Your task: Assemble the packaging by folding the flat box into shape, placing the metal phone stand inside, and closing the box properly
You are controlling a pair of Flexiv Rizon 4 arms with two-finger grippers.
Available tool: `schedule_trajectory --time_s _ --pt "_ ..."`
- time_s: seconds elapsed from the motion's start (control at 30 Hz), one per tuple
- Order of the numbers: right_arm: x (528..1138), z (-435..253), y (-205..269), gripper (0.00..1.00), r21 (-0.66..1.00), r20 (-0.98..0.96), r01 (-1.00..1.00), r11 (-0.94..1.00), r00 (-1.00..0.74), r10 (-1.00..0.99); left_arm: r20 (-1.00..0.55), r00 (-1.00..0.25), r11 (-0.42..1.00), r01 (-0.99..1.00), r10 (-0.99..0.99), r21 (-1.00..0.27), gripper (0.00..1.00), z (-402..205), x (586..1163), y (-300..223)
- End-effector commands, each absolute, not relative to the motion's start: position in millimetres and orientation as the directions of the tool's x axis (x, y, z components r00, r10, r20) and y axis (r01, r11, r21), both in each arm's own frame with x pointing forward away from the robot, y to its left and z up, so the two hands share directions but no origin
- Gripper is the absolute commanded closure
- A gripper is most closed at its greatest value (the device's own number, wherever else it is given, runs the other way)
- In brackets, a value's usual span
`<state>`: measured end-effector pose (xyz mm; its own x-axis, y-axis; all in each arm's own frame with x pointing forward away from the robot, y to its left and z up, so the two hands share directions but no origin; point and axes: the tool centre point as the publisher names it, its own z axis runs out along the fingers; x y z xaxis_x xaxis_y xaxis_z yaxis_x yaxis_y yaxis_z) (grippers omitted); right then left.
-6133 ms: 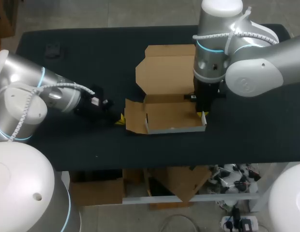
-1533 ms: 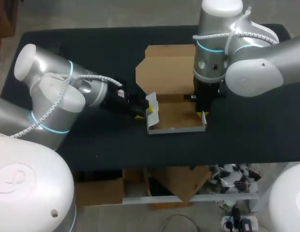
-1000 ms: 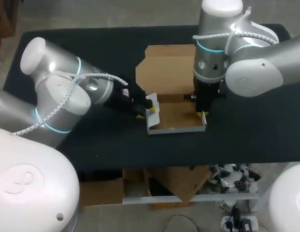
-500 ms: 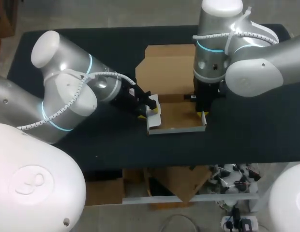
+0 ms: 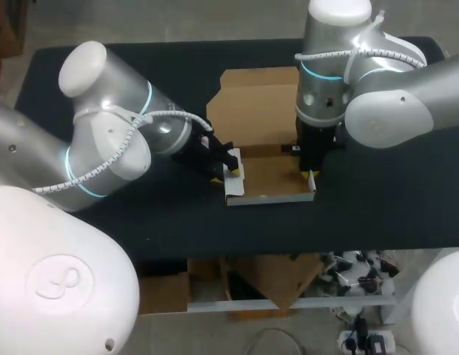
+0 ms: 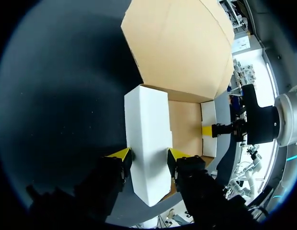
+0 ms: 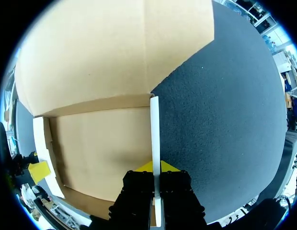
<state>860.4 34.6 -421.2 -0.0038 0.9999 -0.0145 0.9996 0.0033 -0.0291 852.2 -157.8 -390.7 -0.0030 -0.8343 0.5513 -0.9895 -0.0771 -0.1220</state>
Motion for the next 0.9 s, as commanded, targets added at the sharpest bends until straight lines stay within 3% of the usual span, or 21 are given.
schedule_trajectory --time_s 0.03,0.3,0.9 --pt "859.9 -422.2 35.0 1.0 -0.029 -0.016 1.0 0.002 -0.003 1.0 0.44 0.017 -0.079 -0.989 -0.898 -0.124 0.53 -391.0 853.3 -160.0" --pt "859.9 -422.2 35.0 1.0 -0.029 -0.016 1.0 0.002 -0.003 1.0 0.411 0.031 -0.086 -0.99 -0.911 -0.116 0.62 -393.3 855.2 -157.0" --pt "859.9 -422.2 35.0 1.0 -0.029 -0.016 1.0 0.002 -0.003 1.0 0.296 0.067 -0.105 -0.988 -0.953 -0.113 0.69 -402.1 860.1 -153.1"
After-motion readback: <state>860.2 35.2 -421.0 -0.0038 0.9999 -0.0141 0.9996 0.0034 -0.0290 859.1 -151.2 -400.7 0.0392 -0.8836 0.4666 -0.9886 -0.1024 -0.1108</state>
